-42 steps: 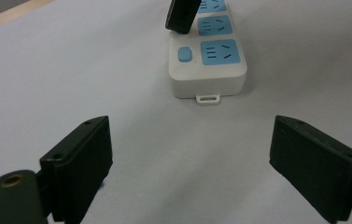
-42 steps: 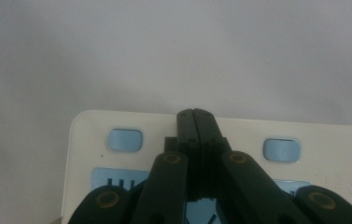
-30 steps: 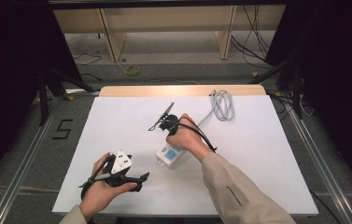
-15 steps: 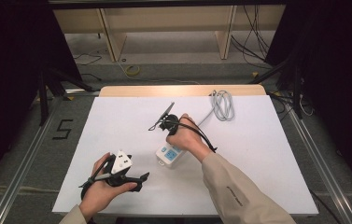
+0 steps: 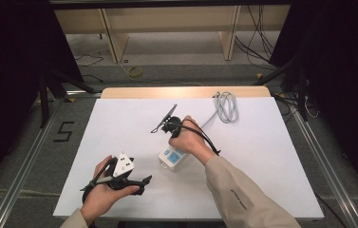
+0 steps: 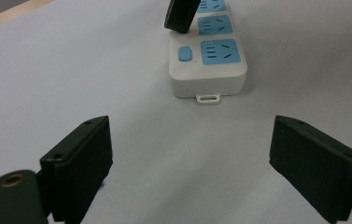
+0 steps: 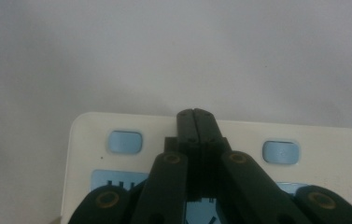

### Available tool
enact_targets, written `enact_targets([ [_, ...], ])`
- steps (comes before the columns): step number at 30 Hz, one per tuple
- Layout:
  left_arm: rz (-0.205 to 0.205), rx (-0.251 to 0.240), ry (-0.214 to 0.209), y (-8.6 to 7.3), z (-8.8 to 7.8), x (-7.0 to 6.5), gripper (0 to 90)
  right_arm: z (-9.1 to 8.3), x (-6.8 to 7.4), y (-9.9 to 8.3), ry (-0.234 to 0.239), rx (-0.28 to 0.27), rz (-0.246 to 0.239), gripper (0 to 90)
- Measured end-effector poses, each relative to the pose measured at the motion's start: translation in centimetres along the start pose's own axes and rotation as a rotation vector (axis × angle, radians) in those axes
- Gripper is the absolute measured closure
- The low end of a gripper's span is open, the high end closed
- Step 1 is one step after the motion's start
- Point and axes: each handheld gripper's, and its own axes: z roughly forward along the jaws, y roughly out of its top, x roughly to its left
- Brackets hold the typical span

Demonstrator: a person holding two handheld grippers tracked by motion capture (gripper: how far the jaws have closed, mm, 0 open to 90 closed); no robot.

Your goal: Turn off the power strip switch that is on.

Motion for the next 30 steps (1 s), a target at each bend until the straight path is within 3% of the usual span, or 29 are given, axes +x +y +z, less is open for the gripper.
enact_targets([
  [30, 0.0, 0.001, 0.0, 0.0, -0.01, 0.03, 12.8, -0.07, -0.19, -0.24, -0.003, -0.015, -0.002, 90.0],
])
